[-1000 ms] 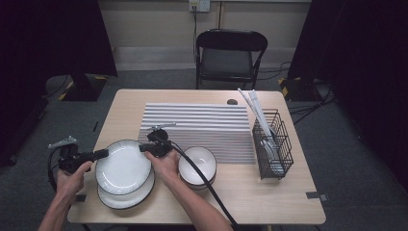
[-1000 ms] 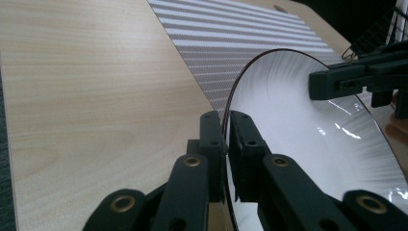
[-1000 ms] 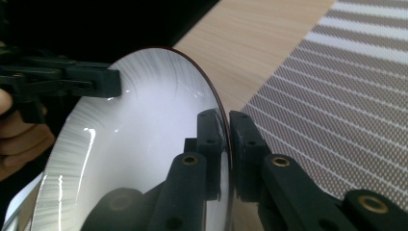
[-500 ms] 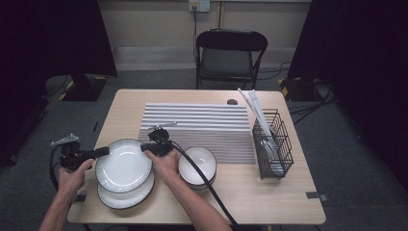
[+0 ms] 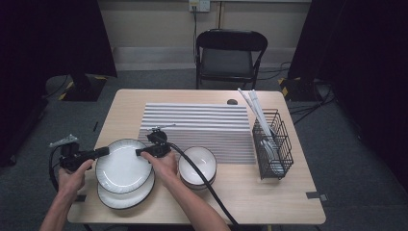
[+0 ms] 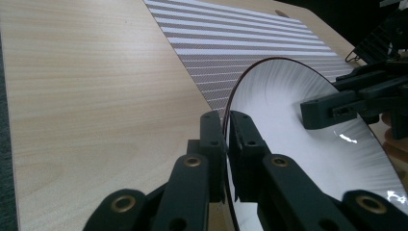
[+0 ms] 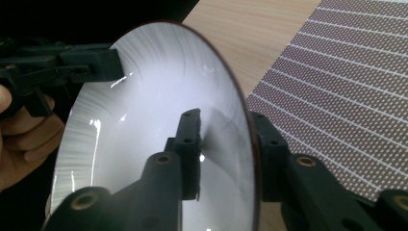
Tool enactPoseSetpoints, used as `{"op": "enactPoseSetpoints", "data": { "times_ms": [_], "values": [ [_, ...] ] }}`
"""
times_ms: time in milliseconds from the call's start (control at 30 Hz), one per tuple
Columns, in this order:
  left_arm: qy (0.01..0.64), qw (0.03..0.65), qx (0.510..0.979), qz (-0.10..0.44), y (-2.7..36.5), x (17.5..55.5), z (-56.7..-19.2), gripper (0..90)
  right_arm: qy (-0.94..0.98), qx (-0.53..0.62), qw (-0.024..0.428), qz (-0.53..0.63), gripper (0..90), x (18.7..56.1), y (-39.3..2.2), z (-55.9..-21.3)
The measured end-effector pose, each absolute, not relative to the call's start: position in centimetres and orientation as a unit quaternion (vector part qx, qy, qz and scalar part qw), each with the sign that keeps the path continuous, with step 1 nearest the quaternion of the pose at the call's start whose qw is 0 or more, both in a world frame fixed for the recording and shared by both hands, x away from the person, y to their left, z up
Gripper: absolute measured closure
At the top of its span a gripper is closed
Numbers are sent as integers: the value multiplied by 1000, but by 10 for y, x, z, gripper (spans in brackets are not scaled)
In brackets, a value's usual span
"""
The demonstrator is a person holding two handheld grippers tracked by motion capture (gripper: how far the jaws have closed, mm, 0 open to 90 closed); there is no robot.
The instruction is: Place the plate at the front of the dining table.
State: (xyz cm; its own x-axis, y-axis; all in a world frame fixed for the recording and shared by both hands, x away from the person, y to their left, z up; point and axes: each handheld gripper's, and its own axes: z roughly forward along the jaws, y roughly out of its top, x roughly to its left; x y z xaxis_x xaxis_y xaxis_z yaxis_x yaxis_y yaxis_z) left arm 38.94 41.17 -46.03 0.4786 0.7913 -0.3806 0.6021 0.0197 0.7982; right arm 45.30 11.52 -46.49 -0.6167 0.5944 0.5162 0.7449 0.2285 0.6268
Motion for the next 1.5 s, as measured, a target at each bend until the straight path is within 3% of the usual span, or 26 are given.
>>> {"op": "enactPoseSetpoints", "data": {
  "times_ms": [100,300,633,1100,1267,1500],
  "values": [
    [498,510,694,99,412,390,-459,839,-763,-438,85,-467,813,456,108,-462],
    [493,531,682,99,415,390,-457,827,-767,-415,54,-486,845,449,106,-447],
    [496,537,676,93,414,394,-460,810,-771,-407,12,-489,851,442,106,-436],
    [516,525,672,79,420,389,-469,783,-764,-416,6,-492,850,444,105,-436],
    [512,530,672,69,423,385,-471,855,-762,-419,1,-493,850,445,103,-437],
    [514,524,675,74,420,387,-465,859,-761,-420,-6,-494,849,445,103,-433]
  ]
}}
